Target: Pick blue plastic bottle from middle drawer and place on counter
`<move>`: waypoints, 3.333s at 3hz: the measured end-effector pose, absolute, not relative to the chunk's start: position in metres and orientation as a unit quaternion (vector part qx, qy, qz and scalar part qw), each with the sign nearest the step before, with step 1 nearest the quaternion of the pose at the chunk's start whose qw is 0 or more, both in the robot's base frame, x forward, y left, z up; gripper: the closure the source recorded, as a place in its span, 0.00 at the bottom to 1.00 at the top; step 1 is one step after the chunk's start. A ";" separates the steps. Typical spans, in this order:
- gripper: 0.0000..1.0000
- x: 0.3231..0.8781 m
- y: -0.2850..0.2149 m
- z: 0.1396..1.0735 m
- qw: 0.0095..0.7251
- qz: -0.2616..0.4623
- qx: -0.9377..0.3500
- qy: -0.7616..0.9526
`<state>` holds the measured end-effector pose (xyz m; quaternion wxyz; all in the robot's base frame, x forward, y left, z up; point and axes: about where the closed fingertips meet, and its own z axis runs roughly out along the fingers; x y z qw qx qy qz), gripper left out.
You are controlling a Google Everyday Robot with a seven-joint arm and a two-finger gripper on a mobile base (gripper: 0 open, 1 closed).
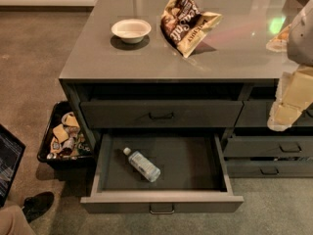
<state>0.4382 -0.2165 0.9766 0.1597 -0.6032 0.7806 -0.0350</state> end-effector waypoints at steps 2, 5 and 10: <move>0.00 0.447 -0.215 0.956 0.171 -0.030 -0.581 0.796; 0.00 0.479 -0.175 0.750 0.187 0.055 -0.433 0.880; 0.00 0.619 -0.059 0.552 0.288 0.161 -0.419 0.846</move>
Offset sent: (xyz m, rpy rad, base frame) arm 0.0244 0.0028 -0.0635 0.0839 0.0025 -0.1444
